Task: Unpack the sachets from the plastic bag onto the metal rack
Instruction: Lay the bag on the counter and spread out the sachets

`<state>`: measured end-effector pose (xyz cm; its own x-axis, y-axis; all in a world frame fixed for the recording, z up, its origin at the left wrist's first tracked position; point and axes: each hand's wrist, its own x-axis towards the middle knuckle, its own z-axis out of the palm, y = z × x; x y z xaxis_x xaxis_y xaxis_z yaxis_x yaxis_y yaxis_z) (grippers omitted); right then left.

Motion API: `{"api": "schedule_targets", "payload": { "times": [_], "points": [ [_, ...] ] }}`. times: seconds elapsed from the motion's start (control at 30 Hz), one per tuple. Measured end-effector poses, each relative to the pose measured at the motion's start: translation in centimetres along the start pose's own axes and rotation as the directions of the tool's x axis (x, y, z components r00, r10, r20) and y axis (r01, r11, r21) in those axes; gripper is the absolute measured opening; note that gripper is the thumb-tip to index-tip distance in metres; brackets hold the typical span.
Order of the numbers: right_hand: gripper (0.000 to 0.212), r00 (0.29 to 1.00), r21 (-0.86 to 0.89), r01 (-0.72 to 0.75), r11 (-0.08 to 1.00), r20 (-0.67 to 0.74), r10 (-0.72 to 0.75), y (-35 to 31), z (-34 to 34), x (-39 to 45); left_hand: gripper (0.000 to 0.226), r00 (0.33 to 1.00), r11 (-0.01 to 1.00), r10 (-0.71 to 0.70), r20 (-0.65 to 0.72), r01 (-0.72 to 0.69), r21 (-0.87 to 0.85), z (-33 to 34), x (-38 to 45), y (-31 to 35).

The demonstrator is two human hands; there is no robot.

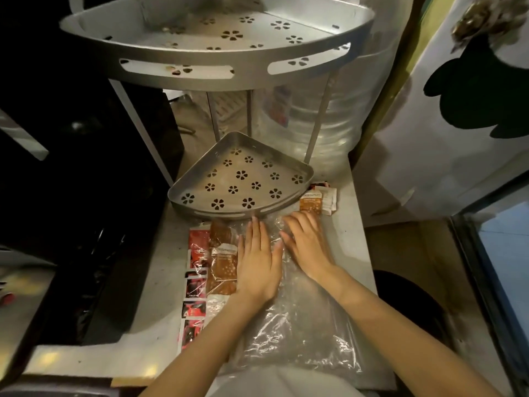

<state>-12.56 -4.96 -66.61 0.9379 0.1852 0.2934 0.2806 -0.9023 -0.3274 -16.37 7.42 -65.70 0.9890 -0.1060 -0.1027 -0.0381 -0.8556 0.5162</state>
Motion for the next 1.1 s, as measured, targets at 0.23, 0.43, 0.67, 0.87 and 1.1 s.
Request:
{"api": "schedule_targets", "payload": {
  "times": [0.23, 0.43, 0.67, 0.87, 1.1],
  "points": [
    [0.018, 0.993, 0.099, 0.051, 0.994, -0.111, -0.04, 0.2, 0.2, -0.3, 0.073, 0.999, 0.992, 0.04, -0.002, -0.04, -0.12, -0.2, -0.2, -0.8],
    [0.014, 0.996, 0.216, 0.03, 0.976, -0.087, -0.011, 0.2, -1.5, -0.7, 0.08, 0.998, 0.998, 0.058, -0.03, -0.057, 0.027, 0.6, -0.6, -1.0],
    [0.017, 0.991, 0.381, -0.078, 0.921, -0.071, 0.113, 1.5, -4.5, -2.0, 0.063, 0.986, 0.978, 0.094, -0.134, -0.117, -0.171, -0.3, -1.3, -0.5],
    [0.01, 0.951, 0.522, -0.235, 0.82, -0.049, 0.304, 3.1, -6.5, -3.7, 0.065, 0.988, 0.988, 0.121, -0.098, -0.129, -0.083, -0.2, -1.4, -0.4],
    [0.016, 0.804, 0.776, -0.438, 0.454, 0.112, 0.584, 3.9, -7.5, -5.1, 0.067, 0.981, 0.984, 0.172, -0.09, -0.175, -0.028, -0.5, -1.5, -0.6]
  ]
}}
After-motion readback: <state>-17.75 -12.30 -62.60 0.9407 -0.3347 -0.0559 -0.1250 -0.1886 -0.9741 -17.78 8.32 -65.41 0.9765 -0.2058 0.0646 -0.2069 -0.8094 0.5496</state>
